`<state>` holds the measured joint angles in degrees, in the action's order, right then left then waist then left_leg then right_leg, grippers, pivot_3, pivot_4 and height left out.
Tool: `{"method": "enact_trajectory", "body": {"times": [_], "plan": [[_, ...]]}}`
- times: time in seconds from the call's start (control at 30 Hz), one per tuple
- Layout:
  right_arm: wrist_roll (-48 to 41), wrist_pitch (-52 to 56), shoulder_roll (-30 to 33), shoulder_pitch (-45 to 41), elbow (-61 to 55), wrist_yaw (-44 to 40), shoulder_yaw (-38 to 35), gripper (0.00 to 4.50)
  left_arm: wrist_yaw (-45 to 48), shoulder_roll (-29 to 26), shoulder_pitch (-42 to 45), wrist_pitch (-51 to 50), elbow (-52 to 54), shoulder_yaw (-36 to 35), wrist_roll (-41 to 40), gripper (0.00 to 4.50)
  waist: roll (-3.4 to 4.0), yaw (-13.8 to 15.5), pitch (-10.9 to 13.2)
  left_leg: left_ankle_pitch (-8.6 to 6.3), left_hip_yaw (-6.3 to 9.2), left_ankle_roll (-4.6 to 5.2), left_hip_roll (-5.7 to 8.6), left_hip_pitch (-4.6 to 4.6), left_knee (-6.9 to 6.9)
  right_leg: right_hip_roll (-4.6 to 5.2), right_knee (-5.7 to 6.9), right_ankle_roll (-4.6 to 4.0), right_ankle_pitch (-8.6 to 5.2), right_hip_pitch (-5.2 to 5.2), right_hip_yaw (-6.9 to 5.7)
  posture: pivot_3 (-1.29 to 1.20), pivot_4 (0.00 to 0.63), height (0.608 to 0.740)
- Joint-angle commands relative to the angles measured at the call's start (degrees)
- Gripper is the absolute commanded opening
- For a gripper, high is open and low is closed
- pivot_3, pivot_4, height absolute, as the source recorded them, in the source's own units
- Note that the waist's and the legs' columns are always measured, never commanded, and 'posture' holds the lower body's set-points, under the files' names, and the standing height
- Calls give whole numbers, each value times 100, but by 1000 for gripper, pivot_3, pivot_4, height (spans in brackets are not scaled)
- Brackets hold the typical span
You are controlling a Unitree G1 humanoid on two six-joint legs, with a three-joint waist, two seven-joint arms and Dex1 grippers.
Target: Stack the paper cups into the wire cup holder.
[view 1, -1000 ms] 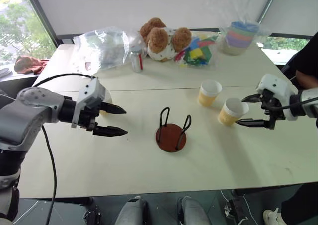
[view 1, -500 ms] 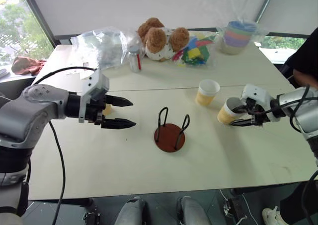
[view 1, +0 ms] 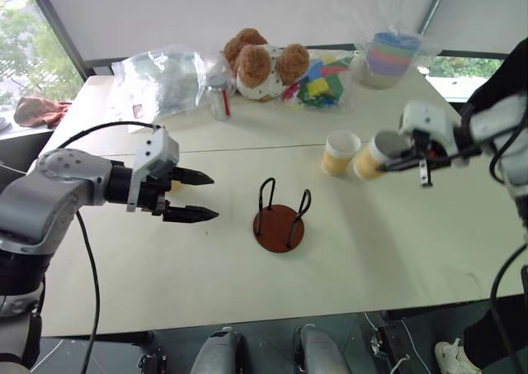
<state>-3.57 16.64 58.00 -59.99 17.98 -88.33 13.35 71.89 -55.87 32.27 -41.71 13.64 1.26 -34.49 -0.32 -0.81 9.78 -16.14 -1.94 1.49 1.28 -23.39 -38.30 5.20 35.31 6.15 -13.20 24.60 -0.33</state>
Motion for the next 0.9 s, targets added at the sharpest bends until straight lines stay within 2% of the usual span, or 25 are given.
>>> {"method": "enact_trajectory", "body": {"times": [0.03, 0.17, 0.33, 0.57, 0.9], "plan": [[-423, 167, -139, -750, -294, -403, 66, 53, 102, -97, 48, 11, 187, -167, -112, 3898, 0, -14, 0, 0, 0, 0, -2, 0, 1, -2, 0, 0, 0, 1, 0, 0, 150, 740], [-1423, 1056, -451, -1224, -807, -417, 306, 53, 62, -110, -44, 92, 177, -164, -22, 3898, -2, 7, 0, -1, 5, -1, -8, 0, 4, -6, 0, 0, 0, 1, 0, 0, 150, 740], [-1921, 1393, -599, -925, -1682, -417, 793, 53, -125, 31, -103, 47, 260, -183, -74, 3898, -5, 41, -1, -1, 6, 0, -1, -4, 0, 4, 2, -1, 0, 0, -1, 0, 150, 740], [-1891, 1395, -680, -595, -2026, -417, 1026, 53, -318, 105, -265, -59, 402, -275, -214, 3898, -5, 13, -1, -1, 5, 0, 2, -4, -3, 7, 12, 0, 0, 2, 0, 0, 150, 740], [-1673, 1272, -916, -661, -1948, -417, 1260, 53, -425, 219, -288, 15, 371, -181, -153, 3898, -6, 18, -1, -1, 5, -1, 1, -4, -5, 7, 12, -1, 0, 5, -1, 0, 150, 740]]}}
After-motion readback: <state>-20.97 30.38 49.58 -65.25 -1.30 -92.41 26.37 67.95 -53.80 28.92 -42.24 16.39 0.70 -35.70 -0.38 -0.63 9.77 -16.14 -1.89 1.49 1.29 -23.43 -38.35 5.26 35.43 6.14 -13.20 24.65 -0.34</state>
